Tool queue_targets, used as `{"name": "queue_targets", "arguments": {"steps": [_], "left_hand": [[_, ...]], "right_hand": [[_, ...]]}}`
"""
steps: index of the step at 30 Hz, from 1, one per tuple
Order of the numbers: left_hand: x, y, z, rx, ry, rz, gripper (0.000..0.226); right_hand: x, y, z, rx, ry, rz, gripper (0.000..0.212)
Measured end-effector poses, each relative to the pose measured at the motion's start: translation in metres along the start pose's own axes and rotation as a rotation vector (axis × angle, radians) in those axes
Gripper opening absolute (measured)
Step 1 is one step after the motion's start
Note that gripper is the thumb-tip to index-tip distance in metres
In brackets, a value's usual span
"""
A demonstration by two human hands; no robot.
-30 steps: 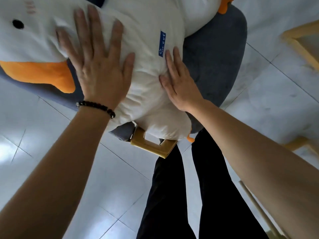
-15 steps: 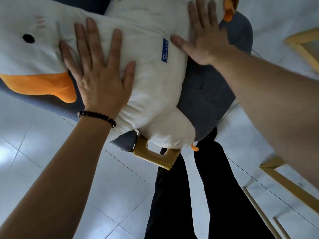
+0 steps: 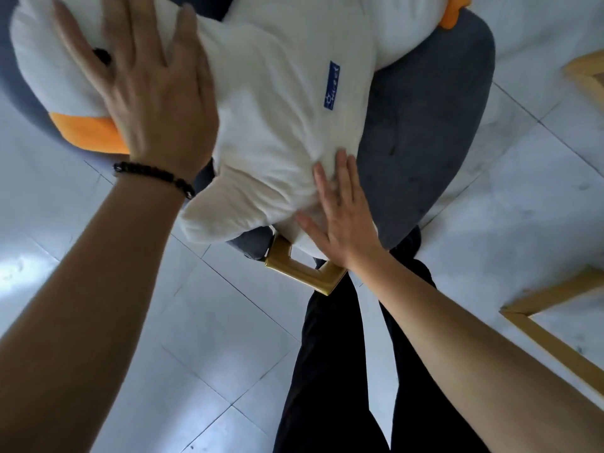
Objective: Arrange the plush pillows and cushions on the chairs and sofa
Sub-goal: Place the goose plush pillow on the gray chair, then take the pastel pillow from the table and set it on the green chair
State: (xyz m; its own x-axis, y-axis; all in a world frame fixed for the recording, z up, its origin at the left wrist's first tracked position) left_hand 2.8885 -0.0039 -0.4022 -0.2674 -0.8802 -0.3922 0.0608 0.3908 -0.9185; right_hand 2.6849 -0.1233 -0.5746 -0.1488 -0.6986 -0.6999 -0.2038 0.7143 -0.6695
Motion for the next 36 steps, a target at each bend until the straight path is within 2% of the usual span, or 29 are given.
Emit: {"name": "queue_targets", "arguments": {"steps": [3,4,7,10,12,16,20,22,27,29,32,36], "left_hand": [[0.044,-0.001,-0.053,0.108,0.153,-0.104,0.052],[0.057,0.008,-0.079,0.082,0.208,-0.129,0.052],[0.062,0.048,-0.157,-0.161,0.152,-0.195,0.057],[0.065,0.047,-0.218,-0.292,0.131,-0.301,0.054],[0.061,0.028,-0.243,-0.373,-0.007,-0.467,0.053],[0.028,-0.041,-0.296,-0.42,-0.496,-0.846,0.056],[-0.013,-0.119,-0.351,-0.307,-0.845,-1.075,0.055],[-0.029,-0.144,-0.383,-0.25,-0.967,-1.158,0.052],[-0.08,-0.186,-0.482,0.012,-1.24,-1.31,0.052],[-0.103,-0.195,-0.537,0.132,-1.333,-1.316,0.051],[-0.127,-0.198,-0.623,0.283,-1.473,-1.302,0.051],[-0.138,-0.191,-0.772,0.449,-1.693,-1.283,0.049]], "right_hand": [[0.036,0.014,-0.049,-0.179,0.054,0.021,0.084],[0.046,0.015,-0.063,-0.224,0.087,0.039,0.083],[0.07,0.009,-0.093,-0.314,0.171,0.047,0.081],[0.07,-0.013,-0.113,-0.344,0.204,-0.003,0.076],[0.061,-0.037,-0.122,-0.355,0.245,0.006,0.072],[0.004,-0.115,-0.13,-0.306,0.207,0.034,0.067],[-0.075,-0.184,-0.139,-0.255,0.124,0.151,0.073],[-0.115,-0.209,-0.142,-0.221,0.085,0.211,0.075],[-0.235,-0.224,-0.171,-0.256,-0.165,0.311,0.062],[-0.283,-0.208,-0.194,-0.312,-0.272,0.299,0.06],[-0.346,-0.168,-0.236,-0.405,-0.391,0.272,0.068],[-0.417,-0.075,-0.319,-0.586,-0.55,0.17,0.062]]}}
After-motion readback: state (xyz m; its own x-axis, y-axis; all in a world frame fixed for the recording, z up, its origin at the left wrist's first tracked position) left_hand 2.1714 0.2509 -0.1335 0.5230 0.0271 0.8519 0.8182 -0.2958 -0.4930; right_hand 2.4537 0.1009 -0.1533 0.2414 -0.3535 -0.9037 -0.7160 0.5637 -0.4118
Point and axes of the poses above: each hand's wrist, its own z-axis towards the middle knuckle, its own y-axis out of the palm, x = y × z, the point moved 7 cm from there along z, towards the middle knuckle, and after that the axes turned 5 degrees about z, right-handed, at the moved point
